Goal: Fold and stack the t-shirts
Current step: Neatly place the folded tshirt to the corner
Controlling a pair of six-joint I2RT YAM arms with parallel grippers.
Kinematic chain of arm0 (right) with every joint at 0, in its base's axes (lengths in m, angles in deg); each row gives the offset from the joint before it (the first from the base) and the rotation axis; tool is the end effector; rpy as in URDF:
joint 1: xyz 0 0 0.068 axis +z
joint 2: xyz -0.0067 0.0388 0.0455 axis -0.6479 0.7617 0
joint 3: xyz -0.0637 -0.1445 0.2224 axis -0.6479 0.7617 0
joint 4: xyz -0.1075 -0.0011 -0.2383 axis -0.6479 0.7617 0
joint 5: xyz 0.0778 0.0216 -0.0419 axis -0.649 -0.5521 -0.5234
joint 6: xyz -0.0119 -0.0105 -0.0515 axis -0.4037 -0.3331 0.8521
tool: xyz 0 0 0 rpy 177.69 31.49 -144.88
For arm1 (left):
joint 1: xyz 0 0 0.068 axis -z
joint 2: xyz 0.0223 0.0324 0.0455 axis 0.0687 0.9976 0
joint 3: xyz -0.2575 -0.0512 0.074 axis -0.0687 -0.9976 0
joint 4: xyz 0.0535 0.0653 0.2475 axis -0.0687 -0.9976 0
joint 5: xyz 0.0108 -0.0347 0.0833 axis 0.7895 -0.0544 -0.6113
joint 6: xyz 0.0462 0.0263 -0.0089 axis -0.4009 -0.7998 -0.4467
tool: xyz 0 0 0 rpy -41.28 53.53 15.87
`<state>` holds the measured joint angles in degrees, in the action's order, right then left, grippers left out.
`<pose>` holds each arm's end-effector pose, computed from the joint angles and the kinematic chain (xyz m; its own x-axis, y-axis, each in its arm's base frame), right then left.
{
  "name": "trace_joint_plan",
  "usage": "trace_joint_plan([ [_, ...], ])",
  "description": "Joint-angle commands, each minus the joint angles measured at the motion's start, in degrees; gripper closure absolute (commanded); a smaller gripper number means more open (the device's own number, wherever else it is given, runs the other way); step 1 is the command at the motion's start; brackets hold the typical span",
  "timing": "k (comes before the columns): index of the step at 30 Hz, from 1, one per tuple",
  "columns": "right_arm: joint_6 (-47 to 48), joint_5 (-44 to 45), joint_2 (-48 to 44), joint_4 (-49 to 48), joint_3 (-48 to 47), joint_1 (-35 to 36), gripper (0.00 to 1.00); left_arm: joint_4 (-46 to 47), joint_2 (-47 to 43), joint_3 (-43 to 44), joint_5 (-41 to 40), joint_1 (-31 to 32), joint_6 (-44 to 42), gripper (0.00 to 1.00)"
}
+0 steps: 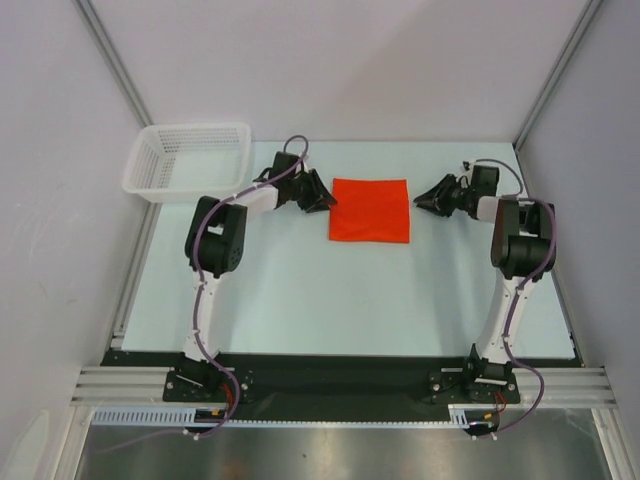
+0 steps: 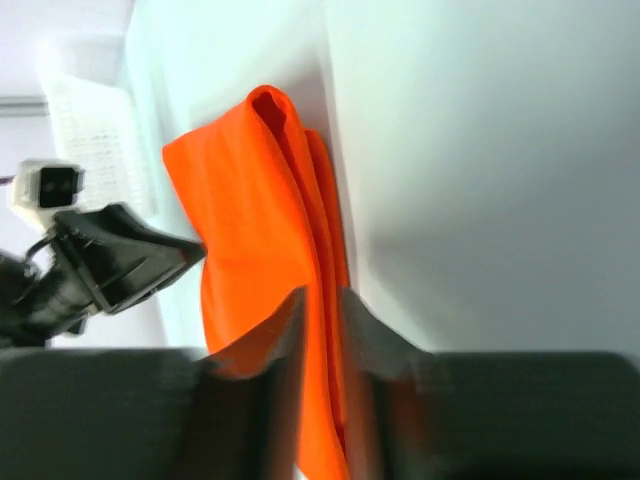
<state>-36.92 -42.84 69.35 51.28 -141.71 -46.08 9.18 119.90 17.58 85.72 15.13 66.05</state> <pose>0.4599 -0.0218 0.1131 -0.7571 0.5664 -0.3256 0.0544 0.5512 0.8326 0.4868 -0.1870 0.1272 -0.8903 -0.3413 -0.3015 0.0143 0.6408 -0.7676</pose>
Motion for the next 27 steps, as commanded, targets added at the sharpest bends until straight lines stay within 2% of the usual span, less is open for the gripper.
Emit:
trace_joint_plan([
  [1, 16.15, 0.55, -7.92, 22.91, -5.57, -1.33, 0.67, -14.6, -7.76, 0.82, -4.86, -1.31, -9.62, 0.57],
  [3, 22.56, 1.43, -8.72, 29.4, -6.83, -1.43, 0.56, -18.38, -12.57, -0.23, -6.35, -1.4, -12.79, 0.54],
  [4, 23.73, 1.35, -9.42, 33.17, -6.83, -1.51, 0.45, -19.09, -14.17, -2.58, -6.44, -1.32, -13.5, 0.53],
  [8, 26.81, -1.37, -9.25, 36.72, -5.95, -1.16, 0.17, -22.08, -24.54, -11.2, -6.35, -1.23, -15.43, 0.5],
  [9, 27.51, -1.73, -8.99, 37.59, -6.04, -0.9, 0.0, -22.44, -26.56, -13.13, -6.62, -1.14, -15.53, 0.5],
  [12, 30.51, -0.5, -7.76, 38.92, -6.83, 0.15, 0.0, -23.84, -35.96, -21.22, -6.62, -1.14, -15.79, 0.49],
  [15, 29.81, 0.91, -7.32, 36.3, -6.48, 0.86, 0.0, -24.11, -45.19, -31.13, -5.57, -1.14, -15.35, 0.48],
  [19, 31.47, 4.76, -6.44, 36.64, -8.23, 2.61, 0.0, -26.92, -56.25, -37.93, -5.12, -1.14, -15.35, 0.47],
  [20, 31.56, 4.69, -6.09, 36.46, -8.58, 2.79, 0.0, -27.97, -57.94, -38.98, -5.47, -1.14, -15.26, 0.48],
  [22, 31.74, 5.12, -4.25, 37.68, -11.12, 3.32, 0.0, -28.68, -61.28, -42.15, -5.56, -1.14, -15.0, 0.59],
  [25, 32.62, 7.31, -1.43, 40.5, -16.05, 4.02, 0.04, -30.35, -66.21, -45.67, -6.0, -1.14, -14.74, 0.6],
  [27, 32.62, 7.24, 0.93, 42.16, -18.33, 4.29, 0.11, -31.49, -69.01, -47.42, -6.18, -1.14, -14.47, 0.6],
])
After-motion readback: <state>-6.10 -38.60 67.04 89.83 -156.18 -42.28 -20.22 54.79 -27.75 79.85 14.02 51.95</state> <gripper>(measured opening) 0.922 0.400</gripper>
